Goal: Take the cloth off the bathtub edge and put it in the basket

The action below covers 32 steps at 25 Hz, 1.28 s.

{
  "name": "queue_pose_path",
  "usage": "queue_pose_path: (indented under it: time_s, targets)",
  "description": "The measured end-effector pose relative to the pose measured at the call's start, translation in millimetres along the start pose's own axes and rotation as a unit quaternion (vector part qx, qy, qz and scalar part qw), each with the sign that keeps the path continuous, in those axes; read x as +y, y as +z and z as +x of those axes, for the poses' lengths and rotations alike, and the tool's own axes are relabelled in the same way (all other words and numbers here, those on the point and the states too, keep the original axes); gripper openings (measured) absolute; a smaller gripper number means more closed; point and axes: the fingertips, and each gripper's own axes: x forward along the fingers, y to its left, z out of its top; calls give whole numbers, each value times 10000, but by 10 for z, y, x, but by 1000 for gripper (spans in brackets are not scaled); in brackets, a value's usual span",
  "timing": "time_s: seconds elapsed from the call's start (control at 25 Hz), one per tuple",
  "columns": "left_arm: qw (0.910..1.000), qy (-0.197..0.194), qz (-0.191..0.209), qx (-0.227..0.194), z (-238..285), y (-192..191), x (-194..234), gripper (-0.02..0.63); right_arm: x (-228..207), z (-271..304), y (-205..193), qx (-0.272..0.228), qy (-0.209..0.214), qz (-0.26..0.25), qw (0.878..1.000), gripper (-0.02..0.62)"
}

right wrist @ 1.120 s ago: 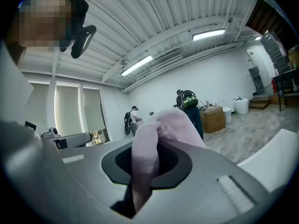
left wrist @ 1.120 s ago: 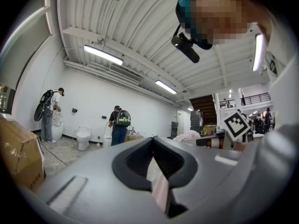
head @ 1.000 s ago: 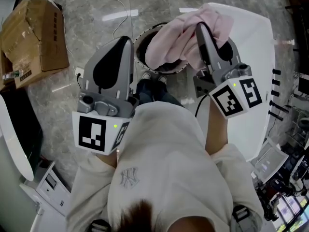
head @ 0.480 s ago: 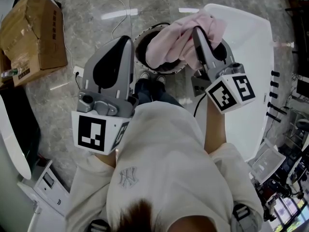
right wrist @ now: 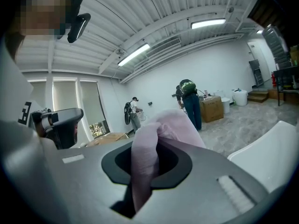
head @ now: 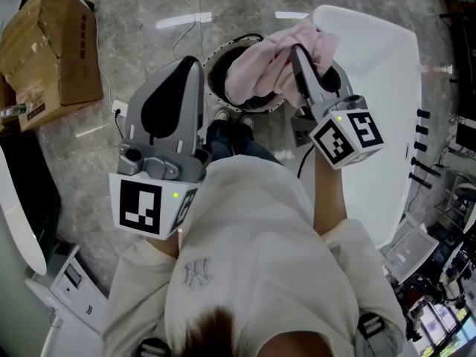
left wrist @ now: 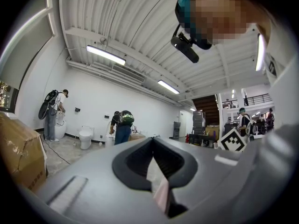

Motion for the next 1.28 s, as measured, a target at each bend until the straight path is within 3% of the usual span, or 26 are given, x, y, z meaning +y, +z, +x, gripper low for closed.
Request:
queue_pose_path:
  time_s: [1.28]
  targets:
    - [9994,318,-93,55,-179,-9,287,48,-17,169,-619,669,-129,18,9977,35]
